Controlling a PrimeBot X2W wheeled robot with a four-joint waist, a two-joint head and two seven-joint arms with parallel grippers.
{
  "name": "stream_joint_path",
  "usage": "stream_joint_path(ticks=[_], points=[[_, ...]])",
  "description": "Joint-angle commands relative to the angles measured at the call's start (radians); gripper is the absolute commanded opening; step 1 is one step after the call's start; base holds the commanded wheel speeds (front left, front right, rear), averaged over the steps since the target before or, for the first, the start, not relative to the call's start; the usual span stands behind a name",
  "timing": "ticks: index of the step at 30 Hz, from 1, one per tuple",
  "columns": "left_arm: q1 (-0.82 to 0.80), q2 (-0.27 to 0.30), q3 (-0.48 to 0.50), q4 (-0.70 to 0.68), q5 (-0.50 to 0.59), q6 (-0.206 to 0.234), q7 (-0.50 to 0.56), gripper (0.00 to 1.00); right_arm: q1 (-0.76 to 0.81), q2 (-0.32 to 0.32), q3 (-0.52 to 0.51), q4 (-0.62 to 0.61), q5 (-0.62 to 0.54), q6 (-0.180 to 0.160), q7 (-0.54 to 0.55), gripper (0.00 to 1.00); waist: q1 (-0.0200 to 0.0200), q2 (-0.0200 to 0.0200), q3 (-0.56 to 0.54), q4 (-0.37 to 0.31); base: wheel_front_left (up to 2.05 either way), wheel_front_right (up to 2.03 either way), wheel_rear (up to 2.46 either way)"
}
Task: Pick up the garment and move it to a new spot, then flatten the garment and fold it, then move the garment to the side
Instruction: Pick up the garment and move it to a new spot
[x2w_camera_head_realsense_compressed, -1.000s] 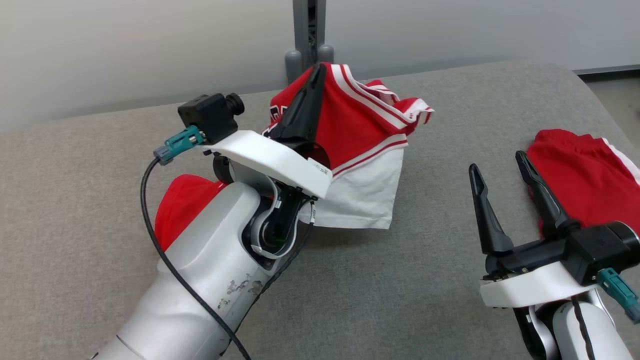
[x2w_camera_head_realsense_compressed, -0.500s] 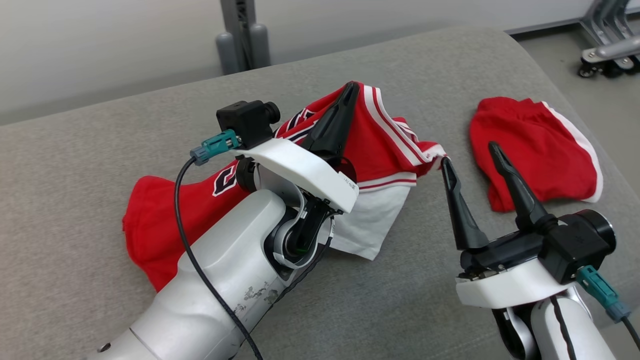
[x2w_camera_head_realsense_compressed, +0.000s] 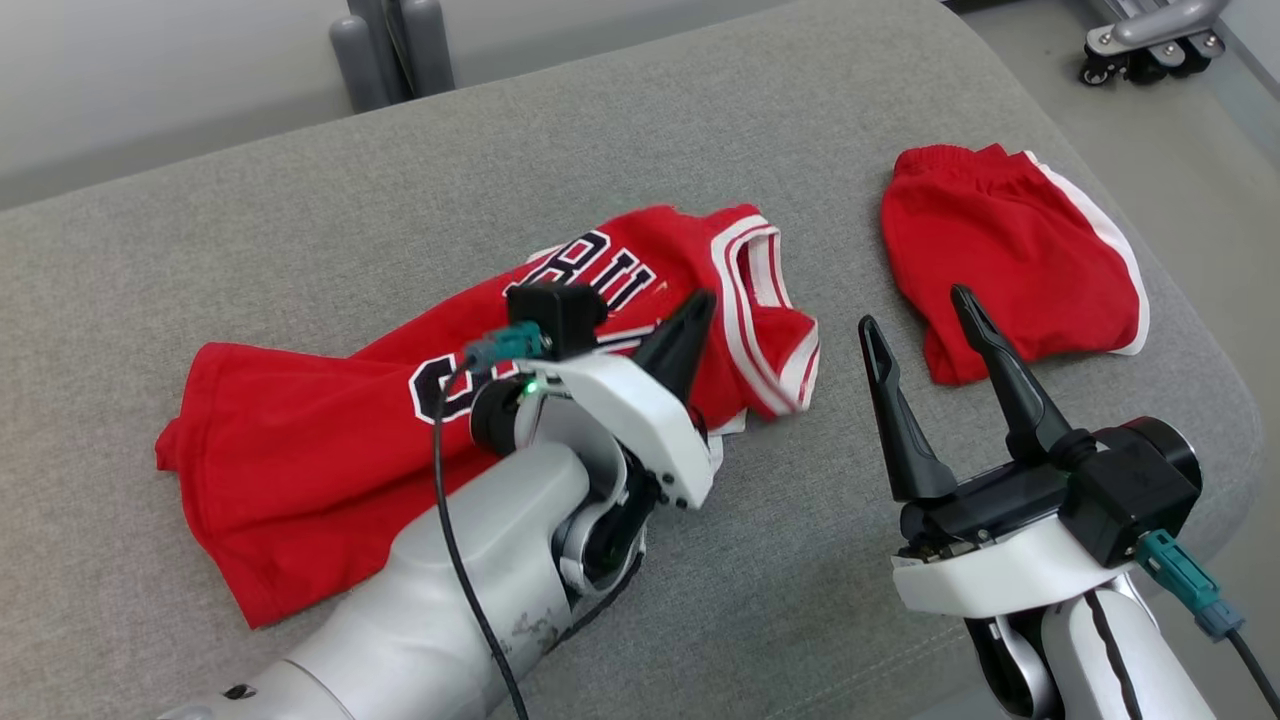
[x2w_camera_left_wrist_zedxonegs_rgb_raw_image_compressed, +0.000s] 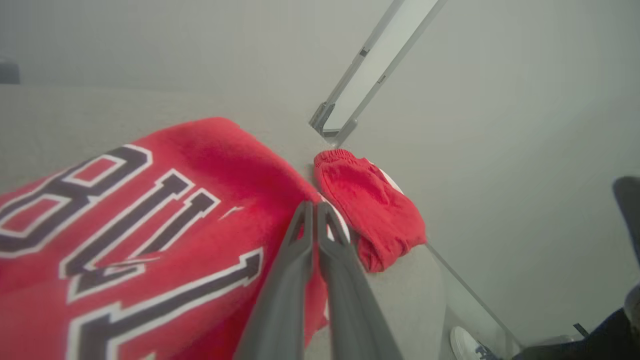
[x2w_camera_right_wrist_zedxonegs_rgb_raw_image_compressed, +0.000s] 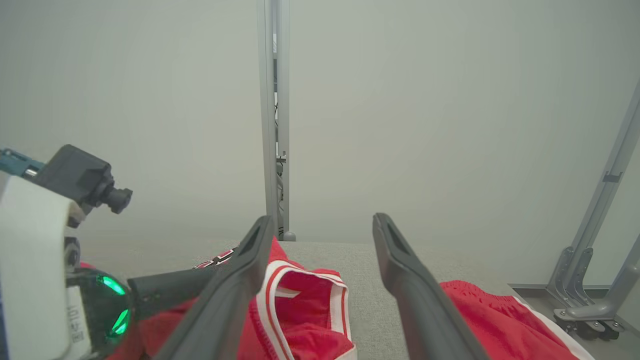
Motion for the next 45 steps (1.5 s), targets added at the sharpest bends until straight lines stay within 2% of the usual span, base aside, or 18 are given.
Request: stream_joint_path(ticks=[1,2,8,12,20,24,28,35,41,45], points=[[-0.015,0.004,-0.046,0.026,-0.024,0.0,0.006,0.96,-0.009,-0.002,0.0,0.004,0.009,0.0,-0.01,1.0,0.0,0.0,0.006,-0.002,0.0,0.0,0.0],[-0.025,0.005,-0.071,0.04,-0.039,0.001,0.006,1.0,-0.011,-0.002,0.0,0.006,0.011,0.0,-0.013,1.0,0.0,0.0,0.008,-0.002,0.0,0.0,0.0],[-0.055,0.005,-0.153,0.086,-0.116,-0.011,0.001,1.0,-0.012,-0.002,-0.01,0.019,0.012,0.0,-0.021,1.0,0.0,0.0,0.008,0.017,0.0,0.0,0.0],[-0.071,0.005,-0.177,0.094,-0.137,-0.025,-0.003,1.0,-0.008,-0.002,-0.026,0.029,0.002,0.0,-0.022,1.0,0.0,0.0,-0.022,0.06,0.0,0.0,0.0],[-0.053,0.004,-0.078,0.084,-0.061,-0.038,-0.003,1.0,0.02,-0.002,-0.059,0.03,-0.01,0.0,-0.001,1.0,0.0,0.0,-0.1,0.155,0.0,0.0,0.0],[-0.023,0.004,0.066,0.072,0.069,-0.041,-0.004,1.0,0.042,-0.002,-0.09,0.019,-0.019,0.0,0.012,1.0,0.0,0.0,-0.144,0.221,0.0,0.0,0.0],[0.031,0.006,0.245,0.03,0.285,-0.031,-0.004,1.0,0.062,-0.009,-0.116,-0.001,-0.026,0.0,0.026,1.0,0.0,0.0,-0.172,0.29,0.0,0.0,0.0],[0.251,0.042,0.545,-0.196,0.649,-0.032,-0.003,1.0,0.095,-0.018,-0.127,-0.015,-0.024,0.0,0.034,1.0,0.0,0.0,-0.209,0.369,0.0,0.0,0.0],[0.485,0.035,0.714,-0.388,0.838,-0.071,-0.004,1.0,0.12,-0.022,-0.131,-0.014,-0.02,0.0,0.026,1.0,0.0,0.0,-0.229,0.389,0.0,0.0,0.0],[0.61,0.018,0.763,-0.472,0.938,-0.109,-0.004,1.0,0.138,-0.021,-0.133,-0.017,-0.019,0.0,0.017,1.0,0.0,0.0,-0.234,0.389,0.0,0.0,0.0]])
